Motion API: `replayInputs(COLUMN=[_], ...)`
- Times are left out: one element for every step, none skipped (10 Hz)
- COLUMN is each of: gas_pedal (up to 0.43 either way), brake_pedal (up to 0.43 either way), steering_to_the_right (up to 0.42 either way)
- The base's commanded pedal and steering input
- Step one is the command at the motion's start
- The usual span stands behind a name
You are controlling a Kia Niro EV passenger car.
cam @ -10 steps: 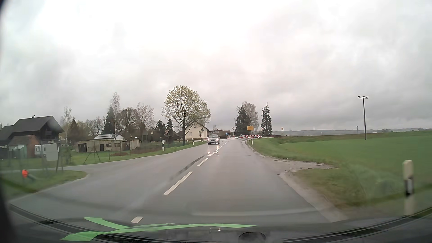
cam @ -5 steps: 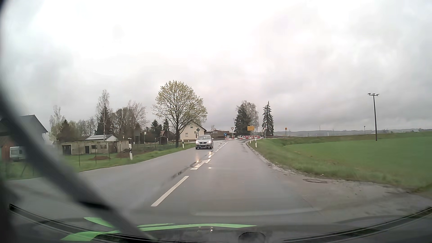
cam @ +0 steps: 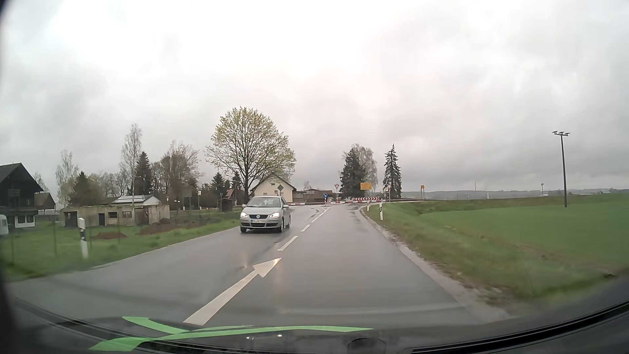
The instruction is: Follow the waypoints while adhering to traffic rules and regulations
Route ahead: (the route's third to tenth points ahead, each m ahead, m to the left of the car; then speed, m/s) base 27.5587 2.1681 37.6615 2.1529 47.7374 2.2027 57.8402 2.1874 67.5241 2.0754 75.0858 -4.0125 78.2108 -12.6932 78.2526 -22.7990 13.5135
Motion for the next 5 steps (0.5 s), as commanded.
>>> replayInputs(gas_pedal=[0.000,0.000,0.000,0.000,0.000], brake_pedal=[0.000,0.000,0.030,0.055,0.098], steering_to_the_right=[0.001,0.000,0.001,0.001,0.000])
